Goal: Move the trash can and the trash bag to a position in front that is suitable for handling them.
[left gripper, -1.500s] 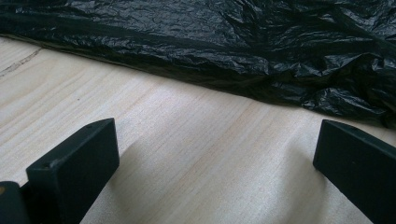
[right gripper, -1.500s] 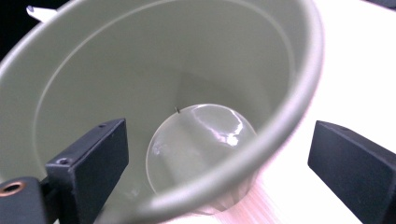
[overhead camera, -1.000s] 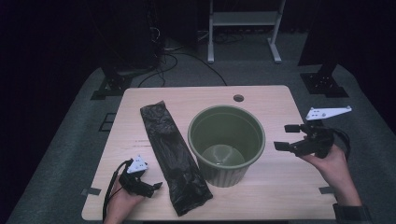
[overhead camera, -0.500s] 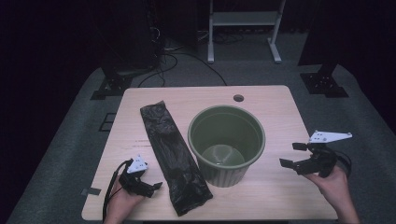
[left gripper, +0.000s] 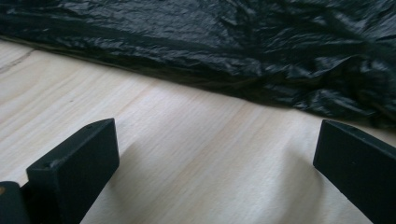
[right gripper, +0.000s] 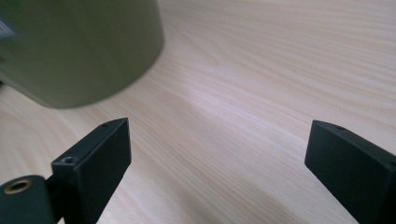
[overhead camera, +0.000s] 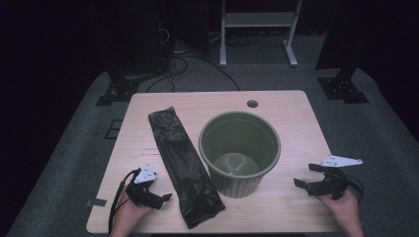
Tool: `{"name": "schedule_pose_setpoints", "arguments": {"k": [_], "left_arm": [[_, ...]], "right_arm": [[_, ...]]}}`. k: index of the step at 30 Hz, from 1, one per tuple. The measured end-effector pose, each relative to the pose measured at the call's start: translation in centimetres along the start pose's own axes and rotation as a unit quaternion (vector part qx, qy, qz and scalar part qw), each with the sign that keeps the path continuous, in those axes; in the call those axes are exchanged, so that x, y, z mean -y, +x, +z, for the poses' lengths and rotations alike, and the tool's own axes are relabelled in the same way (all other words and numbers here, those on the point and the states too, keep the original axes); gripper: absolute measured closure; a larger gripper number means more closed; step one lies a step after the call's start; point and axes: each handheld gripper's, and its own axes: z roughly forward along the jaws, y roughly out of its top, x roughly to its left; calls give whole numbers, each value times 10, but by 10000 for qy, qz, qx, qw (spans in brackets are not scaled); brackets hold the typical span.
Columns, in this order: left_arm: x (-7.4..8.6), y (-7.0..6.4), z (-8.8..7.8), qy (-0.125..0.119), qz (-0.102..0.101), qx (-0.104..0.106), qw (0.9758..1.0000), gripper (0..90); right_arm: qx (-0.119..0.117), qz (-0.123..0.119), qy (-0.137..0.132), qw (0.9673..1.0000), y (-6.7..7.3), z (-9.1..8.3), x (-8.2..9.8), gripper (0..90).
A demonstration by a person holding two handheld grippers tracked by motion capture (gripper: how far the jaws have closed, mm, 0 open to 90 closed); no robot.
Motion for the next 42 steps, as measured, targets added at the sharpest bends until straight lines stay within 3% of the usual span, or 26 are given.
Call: {"name": "schedule_pose_setpoints", "arguments": {"k": [8,19,24,29,33,42], "left_arm": [[-1,-2,-3,-19,-19,36,10000,0],[-27,-15,-7,-278,100,209,9993,40],[-40,-17,0,-314,42,167,9994,88],[-51,-17,11,-327,126,157,9993,87],[-57,-14,23,-322,67,142,9994,86],[-58,-9,48,-47,74,-10,10000,36]], "right_arm": [[318,-205,404,9985,-1,16,14,58],[389,-363,407,9978,2,17,14,97],[414,-408,422,9974,2,18,14,97],[427,-441,439,9971,2,18,14,97],[437,-450,444,9970,2,18,14,97],[443,-446,444,9970,2,18,14,97]]}}
